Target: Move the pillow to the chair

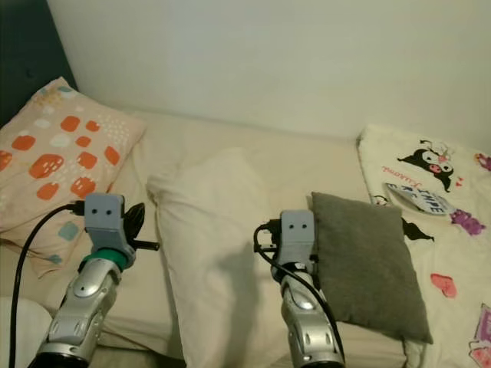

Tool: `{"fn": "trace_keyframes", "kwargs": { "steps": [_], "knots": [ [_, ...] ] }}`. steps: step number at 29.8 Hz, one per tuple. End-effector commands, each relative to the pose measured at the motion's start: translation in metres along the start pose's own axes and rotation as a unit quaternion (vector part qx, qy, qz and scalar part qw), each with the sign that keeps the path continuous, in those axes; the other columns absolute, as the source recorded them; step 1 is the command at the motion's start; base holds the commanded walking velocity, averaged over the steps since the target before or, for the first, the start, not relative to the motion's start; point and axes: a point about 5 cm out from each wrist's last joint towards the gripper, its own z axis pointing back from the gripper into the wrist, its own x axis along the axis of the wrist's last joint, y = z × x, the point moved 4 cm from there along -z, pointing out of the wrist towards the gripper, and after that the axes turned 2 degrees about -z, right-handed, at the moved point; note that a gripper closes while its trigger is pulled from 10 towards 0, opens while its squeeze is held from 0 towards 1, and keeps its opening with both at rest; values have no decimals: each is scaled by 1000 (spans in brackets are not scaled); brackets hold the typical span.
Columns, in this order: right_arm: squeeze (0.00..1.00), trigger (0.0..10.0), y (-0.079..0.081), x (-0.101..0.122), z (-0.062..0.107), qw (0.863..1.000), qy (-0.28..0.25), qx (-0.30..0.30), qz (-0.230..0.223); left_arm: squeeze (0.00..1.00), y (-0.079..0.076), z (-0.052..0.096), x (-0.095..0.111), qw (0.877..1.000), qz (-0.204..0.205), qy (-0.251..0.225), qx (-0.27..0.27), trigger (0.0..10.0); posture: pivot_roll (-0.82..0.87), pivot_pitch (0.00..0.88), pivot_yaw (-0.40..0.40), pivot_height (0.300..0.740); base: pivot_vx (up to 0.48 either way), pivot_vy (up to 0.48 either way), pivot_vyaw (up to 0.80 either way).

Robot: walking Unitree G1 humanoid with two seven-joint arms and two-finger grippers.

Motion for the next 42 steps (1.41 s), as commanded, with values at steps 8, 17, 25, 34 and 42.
{"fn": "trace_keyframes", "kwargs": {
  "steps": [8, 17, 25, 34, 42],
  "knots": [
    [0, 10000, -3, -6, 2, 1000, 13, -9, -1, 0, -9, 2, -5, 1000, -25, 8, -18, 10000, -8, 25, 2, 740, 0, -359, 0],
    [0, 10000, -4, -6, 2, 1000, 12, -12, -1, 0, -11, 3, -7, 999, -26, 13, -24, 10000, -7, 27, 3, 740, 0, -477, 0],
    [0, 10000, -5, -6, 3, 1000, 12, -15, -1, 0, -12, 4, -9, 999, -22, 22, -29, 10000, -6, 26, 2, 740, 0, -418, 0],
    [0, 10000, -5, -7, 3, 1000, 13, -15, -1, 0, -9, 5, -18, 998, 7, 49, -27, 10000, -6, 26, 0, 740, 0, 267, 0],
    [0, 10000, -8, -9, 2, 999, 21, -27, -4, 0, -14, 4, -16, 999, -1, 43, -28, 10000, -9, 28, 3, 740, 0, 47, 0]
  ]
}}
